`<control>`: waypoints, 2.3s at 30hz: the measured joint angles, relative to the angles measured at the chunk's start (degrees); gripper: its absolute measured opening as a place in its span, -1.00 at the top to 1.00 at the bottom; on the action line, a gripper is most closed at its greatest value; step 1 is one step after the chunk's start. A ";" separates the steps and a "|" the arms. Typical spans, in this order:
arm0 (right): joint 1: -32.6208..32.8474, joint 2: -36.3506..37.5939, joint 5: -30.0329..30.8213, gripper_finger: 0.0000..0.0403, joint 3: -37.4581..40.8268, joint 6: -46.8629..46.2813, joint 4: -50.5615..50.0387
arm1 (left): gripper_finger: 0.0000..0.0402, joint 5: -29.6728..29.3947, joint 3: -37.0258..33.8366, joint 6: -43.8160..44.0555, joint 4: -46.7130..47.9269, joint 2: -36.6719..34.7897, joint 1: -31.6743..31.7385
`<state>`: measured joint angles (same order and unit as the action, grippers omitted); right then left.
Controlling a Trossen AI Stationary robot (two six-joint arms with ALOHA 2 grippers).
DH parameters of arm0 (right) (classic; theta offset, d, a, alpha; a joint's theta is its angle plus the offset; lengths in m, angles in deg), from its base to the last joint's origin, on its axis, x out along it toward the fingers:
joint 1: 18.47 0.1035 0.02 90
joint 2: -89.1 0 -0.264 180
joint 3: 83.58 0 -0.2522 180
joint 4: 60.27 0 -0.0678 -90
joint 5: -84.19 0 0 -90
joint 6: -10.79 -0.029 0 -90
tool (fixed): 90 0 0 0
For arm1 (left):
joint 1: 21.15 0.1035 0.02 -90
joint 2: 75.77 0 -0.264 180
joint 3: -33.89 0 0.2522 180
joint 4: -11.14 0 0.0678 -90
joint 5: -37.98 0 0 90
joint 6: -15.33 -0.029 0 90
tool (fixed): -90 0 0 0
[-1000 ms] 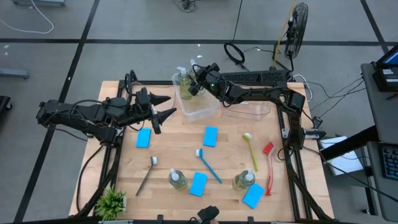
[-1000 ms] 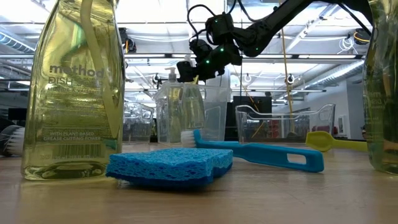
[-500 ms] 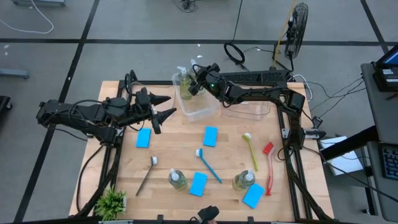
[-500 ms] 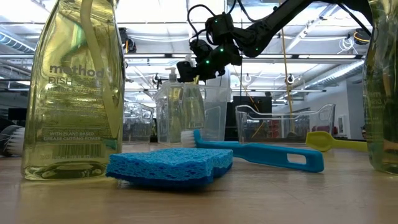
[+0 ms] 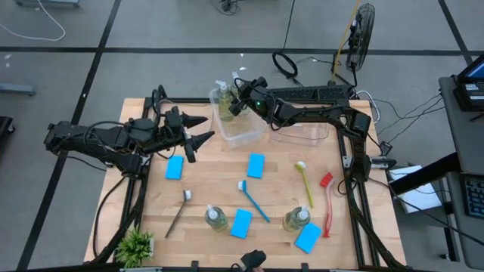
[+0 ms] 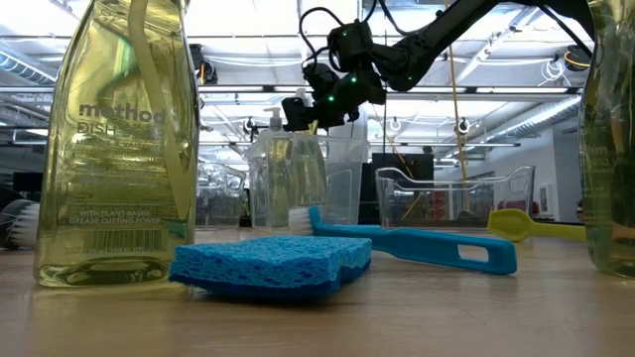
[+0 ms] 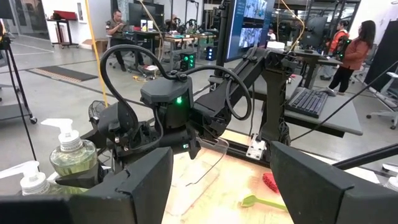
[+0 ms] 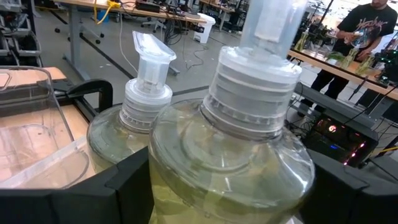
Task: Pick & Place Kitchen Sink Supplies
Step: Put the dish soap into the white bin
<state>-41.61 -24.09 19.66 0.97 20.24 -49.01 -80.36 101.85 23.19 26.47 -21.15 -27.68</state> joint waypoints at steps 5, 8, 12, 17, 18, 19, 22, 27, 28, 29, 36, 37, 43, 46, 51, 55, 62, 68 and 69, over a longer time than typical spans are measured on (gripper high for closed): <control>0.02 0.02 0.02 -0.70 0.00 -1.62 0.03 | -0.34 -0.02 0.00 0.08 0.01 -0.01 0.00; 0.02 0.04 -0.15 -0.80 0.00 -1.73 0.03 | -0.34 -0.02 0.00 0.11 0.01 0.01 0.00; 0.07 0.04 -0.11 -0.86 0.00 -1.72 0.05 | -0.34 -0.04 0.00 0.11 0.00 0.01 0.00; 0.07 0.04 -0.04 -0.86 0.00 -1.18 0.04 | -0.34 -0.04 0.00 0.09 0.00 0.01 0.00; 0.12 0.04 -0.04 -0.86 0.00 -0.92 0.04 | -0.34 -0.03 -0.01 0.09 0.00 0.01 0.00; 0.20 0.04 0.08 -0.86 0.00 -0.77 0.06 | -0.34 -0.04 -0.01 0.09 0.00 0.01 0.00; 0.62 0.62 0.29 -0.86 0.00 0.84 -0.61 | -0.34 -0.03 -0.02 0.09 0.00 0.01 -0.02; 2.10 2.16 0.36 -0.86 0.02 6.69 -2.19 | -0.34 -0.04 -0.01 0.09 0.00 0.01 0.00; 2.40 2.47 0.59 -0.87 0.06 7.76 -2.31 | -0.34 -0.03 -0.02 0.09 -0.01 0.01 0.00; 2.77 2.81 1.62 -0.87 0.10 8.25 -2.55 | -0.34 -0.03 -0.01 0.06 -0.02 0.01 0.00; 4.15 3.06 7.89 -0.87 0.11 8.40 -5.58 | -0.34 -0.02 -0.02 0.10 -0.02 0.01 0.00; 4.15 3.10 8.30 -0.87 0.11 7.97 -6.99 | -0.34 -0.03 -0.02 0.09 -0.01 0.01 0.00; 4.31 3.10 9.11 -0.87 0.11 3.46 -14.11 | -0.34 -0.02 -0.02 0.20 -0.02 0.01 0.00; 4.42 3.10 9.18 -0.87 0.11 3.33 -14.42 | -0.34 -0.02 -0.02 0.20 -0.02 0.01 0.00; 5.02 3.13 9.46 -0.87 0.11 2.90 -14.16 | -0.34 -0.02 -0.02 0.24 -0.02 0.01 0.00; 6.02 3.26 12.75 -0.87 0.11 1.82 -13.09 | -0.34 -0.02 -0.02 0.26 -0.02 0.01 -0.01; 6.84 5.53 15.10 -0.87 0.03 3.17 -13.19 | -0.34 -0.02 -0.02 0.28 0.00 0.01 0.00; 6.38 7.85 14.81 -0.86 0.01 1.49 -13.84 | -0.34 -0.02 -0.02 0.28 0.00 0.01 -0.02; 6.29 8.07 14.72 -0.84 0.04 0.99 -13.66 | -0.34 -0.02 -0.02 0.28 0.00 0.01 0.00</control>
<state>-35.32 -16.01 34.38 1.02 21.22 -62.67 -80.38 101.82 23.47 26.47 -21.14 -27.68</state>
